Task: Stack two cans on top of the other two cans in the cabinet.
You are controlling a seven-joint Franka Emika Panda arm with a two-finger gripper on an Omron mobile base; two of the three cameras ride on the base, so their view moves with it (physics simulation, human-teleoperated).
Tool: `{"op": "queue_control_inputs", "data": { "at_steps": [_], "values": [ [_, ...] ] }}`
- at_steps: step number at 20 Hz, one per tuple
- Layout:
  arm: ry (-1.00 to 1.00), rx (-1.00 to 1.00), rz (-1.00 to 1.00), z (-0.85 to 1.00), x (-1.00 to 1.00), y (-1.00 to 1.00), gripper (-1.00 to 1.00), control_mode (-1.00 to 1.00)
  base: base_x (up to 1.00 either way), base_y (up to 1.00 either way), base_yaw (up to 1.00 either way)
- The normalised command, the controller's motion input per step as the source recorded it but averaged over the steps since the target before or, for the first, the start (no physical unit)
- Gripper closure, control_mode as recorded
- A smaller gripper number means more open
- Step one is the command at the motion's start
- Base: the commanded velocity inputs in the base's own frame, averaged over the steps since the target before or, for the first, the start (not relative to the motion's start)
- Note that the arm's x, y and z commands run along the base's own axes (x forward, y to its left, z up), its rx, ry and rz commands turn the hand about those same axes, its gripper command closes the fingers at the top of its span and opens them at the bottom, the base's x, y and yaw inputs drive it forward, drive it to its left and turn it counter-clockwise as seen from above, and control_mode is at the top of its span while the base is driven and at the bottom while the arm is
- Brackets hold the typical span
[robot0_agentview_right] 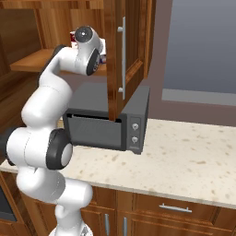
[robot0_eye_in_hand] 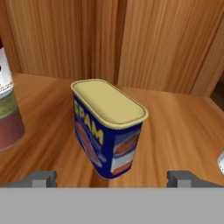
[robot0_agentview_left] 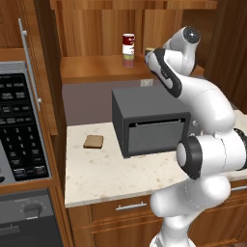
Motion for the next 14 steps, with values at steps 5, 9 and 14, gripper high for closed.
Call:
{"op": "queue_control_inputs", "data": {
  "at_steps": [5, 9, 14],
  "values": [
    [0.0, 0.0, 0.01, 0.0, 0.27, -0.03, -1.0, -1.0, 0.0, 0.0, 0.0],
    [0.0, 0.0, 0.04, -0.01, 0.16, -0.02, -1.0, -1.0, 0.0, 0.0, 0.0],
    [0.0, 0.0, 0.08, -0.02, 0.13, 0.0, -1.0, -1.0, 0.0, 0.0, 0.0]
  ]
}}
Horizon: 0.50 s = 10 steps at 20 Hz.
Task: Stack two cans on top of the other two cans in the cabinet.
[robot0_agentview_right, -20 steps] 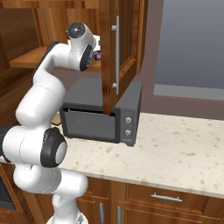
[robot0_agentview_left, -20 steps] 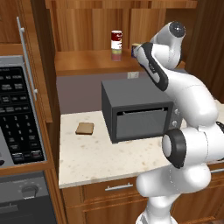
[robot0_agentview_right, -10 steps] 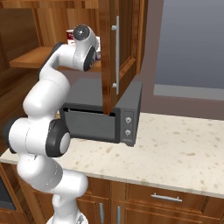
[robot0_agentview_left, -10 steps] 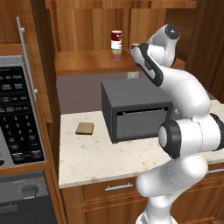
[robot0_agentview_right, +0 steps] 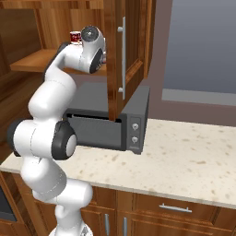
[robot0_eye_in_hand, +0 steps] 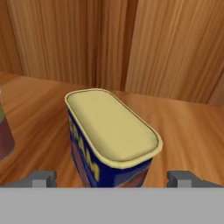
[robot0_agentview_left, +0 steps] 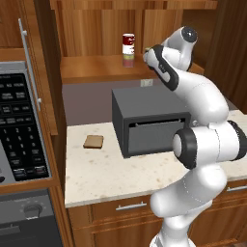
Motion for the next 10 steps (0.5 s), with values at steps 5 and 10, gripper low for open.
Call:
{"op": "queue_control_inputs", "data": {
  "at_steps": [5, 10],
  "values": [
    [0.0, 0.0, 0.12, -0.06, 0.07, -0.04, -1.0, -1.0, 0.0, 0.0, 0.0],
    [0.0, 0.0, 0.12, -0.03, 0.11, -0.04, -1.0, -1.0, 0.0, 0.0, 0.0]
  ]
}}
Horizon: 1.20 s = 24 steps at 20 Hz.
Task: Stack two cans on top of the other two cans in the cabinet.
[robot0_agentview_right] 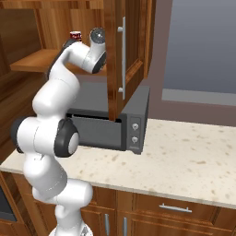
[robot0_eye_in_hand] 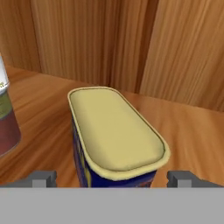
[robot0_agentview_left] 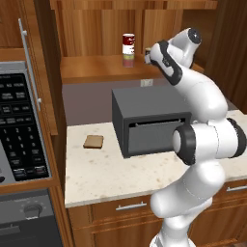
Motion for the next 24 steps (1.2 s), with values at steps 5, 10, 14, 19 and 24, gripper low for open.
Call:
{"op": "queue_control_inputs", "data": {
  "at_steps": [5, 10, 14, 19, 24],
  "values": [
    [0.0, -0.01, 0.08, 0.0, 0.13, 0.0, -1.0, -1.0, 0.0, 0.0, 0.0],
    [0.0, -0.01, 0.05, 0.0, 0.12, 0.0, -1.0, -1.0, 0.0, 0.0, 0.0],
    [0.0, 0.0, 0.03, -0.03, 0.07, 0.04, -1.0, -1.0, 0.0, 0.0, 0.0],
    [0.0, 0.0, 0.01, -0.08, 0.0, 0.21, 1.0, -1.0, 0.0, 0.0, 0.0],
    [0.0, -0.01, 0.0, -0.04, 0.0, 0.19, 1.0, -1.0, 0.0, 0.0, 0.0]
  ]
}}
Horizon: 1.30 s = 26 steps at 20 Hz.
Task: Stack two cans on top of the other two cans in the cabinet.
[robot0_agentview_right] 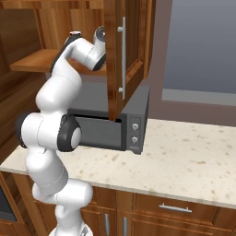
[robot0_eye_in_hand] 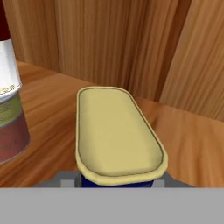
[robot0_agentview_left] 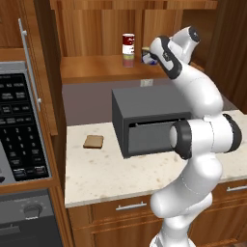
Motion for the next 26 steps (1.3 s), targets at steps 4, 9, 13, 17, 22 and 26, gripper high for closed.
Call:
{"op": "queue_control_inputs", "data": {
  "at_steps": [4, 9, 13, 17, 22, 26],
  "values": [
    [0.0, 0.0, 0.0, -0.03, -0.03, 0.01, 1.0, -1.0, 0.0, 0.0, 0.0],
    [0.0, 0.0, -0.12, 0.09, -0.45, -0.07, 1.0, -1.0, 0.0, 0.0, 0.0],
    [0.0, 0.0, -0.35, 0.18, -0.48, -0.07, 1.0, -1.0, 0.0, 0.0, 0.0],
    [0.0, 0.0, -0.38, 0.22, -0.44, -0.04, 1.0, -1.0, 0.0, 0.0, 0.0],
    [-0.04, 0.0, -0.38, 0.25, -0.29, -0.03, 1.0, -1.0, 0.0, 0.0, 0.0],
    [-0.06, 0.0, -0.26, 0.27, -0.26, -0.17, 1.0, -1.0, 0.0, 0.0, 0.0]
  ]
}}
